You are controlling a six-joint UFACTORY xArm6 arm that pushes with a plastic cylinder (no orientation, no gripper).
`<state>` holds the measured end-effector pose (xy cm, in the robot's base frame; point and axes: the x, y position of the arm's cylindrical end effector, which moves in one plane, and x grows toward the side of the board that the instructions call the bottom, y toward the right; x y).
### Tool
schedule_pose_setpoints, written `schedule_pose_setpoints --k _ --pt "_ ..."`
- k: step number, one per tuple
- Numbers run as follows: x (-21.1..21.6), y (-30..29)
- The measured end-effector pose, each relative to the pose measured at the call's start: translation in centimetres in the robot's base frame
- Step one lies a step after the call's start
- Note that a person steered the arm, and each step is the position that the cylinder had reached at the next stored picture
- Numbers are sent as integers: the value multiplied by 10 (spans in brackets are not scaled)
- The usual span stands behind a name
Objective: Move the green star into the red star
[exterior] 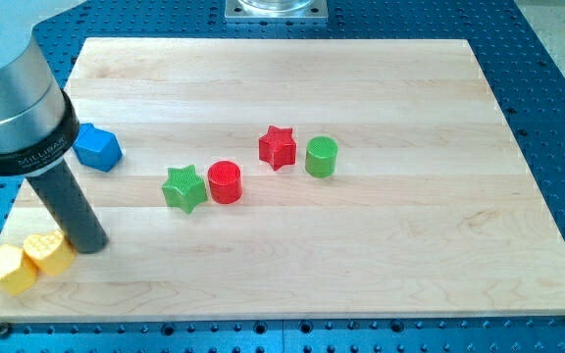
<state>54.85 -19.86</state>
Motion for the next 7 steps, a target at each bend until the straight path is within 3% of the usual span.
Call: schedule_pose_setpoints --k 5,7 --pt "-24 38" --pt "-44 96"
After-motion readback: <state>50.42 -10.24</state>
